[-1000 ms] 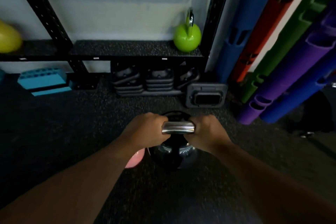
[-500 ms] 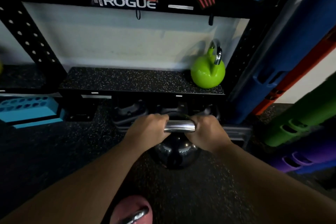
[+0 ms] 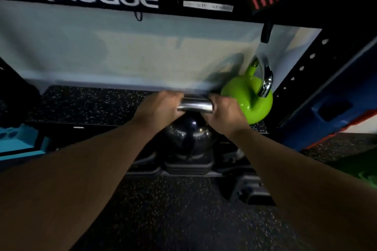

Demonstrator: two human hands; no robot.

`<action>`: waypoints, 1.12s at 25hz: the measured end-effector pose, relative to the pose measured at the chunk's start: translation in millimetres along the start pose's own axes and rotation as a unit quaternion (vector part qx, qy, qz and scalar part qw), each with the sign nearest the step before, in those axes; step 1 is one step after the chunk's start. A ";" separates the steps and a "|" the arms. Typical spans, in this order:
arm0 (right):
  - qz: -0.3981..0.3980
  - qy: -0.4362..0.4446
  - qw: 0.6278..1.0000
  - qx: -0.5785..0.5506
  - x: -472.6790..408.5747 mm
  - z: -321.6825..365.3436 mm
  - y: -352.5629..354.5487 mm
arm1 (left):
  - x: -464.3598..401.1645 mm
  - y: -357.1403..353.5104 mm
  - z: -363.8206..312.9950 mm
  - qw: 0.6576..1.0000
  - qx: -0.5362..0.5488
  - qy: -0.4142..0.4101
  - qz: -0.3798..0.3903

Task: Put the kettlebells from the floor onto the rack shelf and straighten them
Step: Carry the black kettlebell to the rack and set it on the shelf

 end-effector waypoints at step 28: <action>0.109 0.112 0.987 0.028 -89.6 68.6 -26.6 | -0.6 -8.6 118.3 0.981 0.101 0.157 0.049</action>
Point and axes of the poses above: each hand's wrist, its own x-axis away from the middle knuckle, its own y-axis out of the back of the hand, z = x × y, the point moved 6 cm from there along -x, towards the middle knuckle, and after that the axes turned 11 degrees about y, right-handed, at the moved point
